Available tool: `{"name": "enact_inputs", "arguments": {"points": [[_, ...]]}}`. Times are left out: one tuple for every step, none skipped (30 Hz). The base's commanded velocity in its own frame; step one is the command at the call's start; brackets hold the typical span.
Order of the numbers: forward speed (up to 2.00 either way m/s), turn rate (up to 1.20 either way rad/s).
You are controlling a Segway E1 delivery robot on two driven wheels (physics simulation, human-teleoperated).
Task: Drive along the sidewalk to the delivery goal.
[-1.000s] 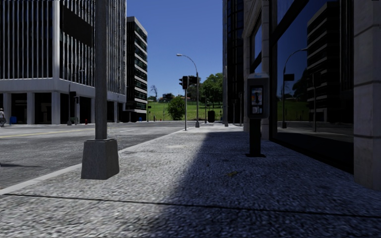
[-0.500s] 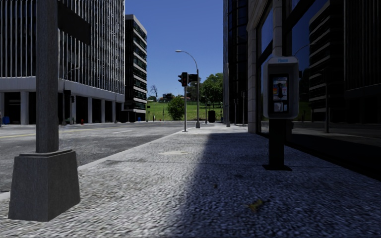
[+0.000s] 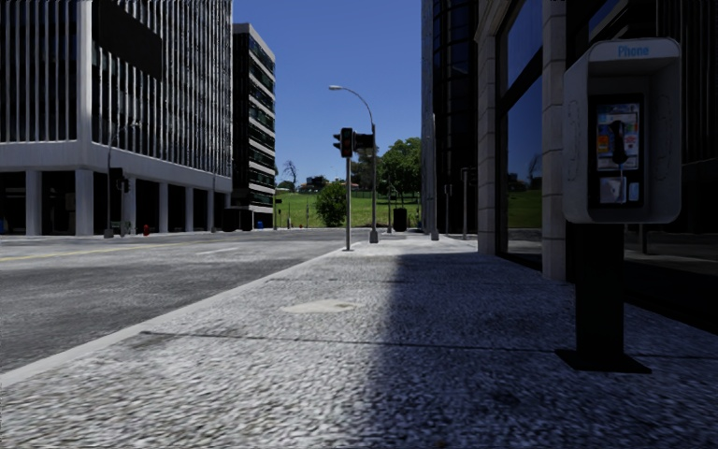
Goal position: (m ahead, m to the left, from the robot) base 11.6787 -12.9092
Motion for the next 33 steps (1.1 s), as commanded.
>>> {"name": "enact_inputs", "arguments": {"points": [[2.0, 0.0], [2.0, 0.0], [2.0, 0.0], [2.0, 0.0], [2.0, 0.0], [2.0, 0.0], [2.0, 0.0], [2.0, 0.0], [2.0, 0.0], [2.0, 0.0], [2.0, 0.0], [2.0, 0.0], [2.0, 0.0], [2.0, 0.0], [2.0, 0.0], [2.0, 0.0], [2.0, 0.0], [2.0, 0.0], [2.0, 0.0], [2.0, 0.0], [2.0, 0.0], [2.0, 0.0], [2.0, 0.0], [2.0, 0.0], [2.0, 0.0], [2.0, 0.0], [2.0, 0.0], [2.0, 0.0], [2.0, 0.0], [2.0, 0.0], [2.0, 0.0], [2.0, 0.0], [2.0, 0.0]]}}
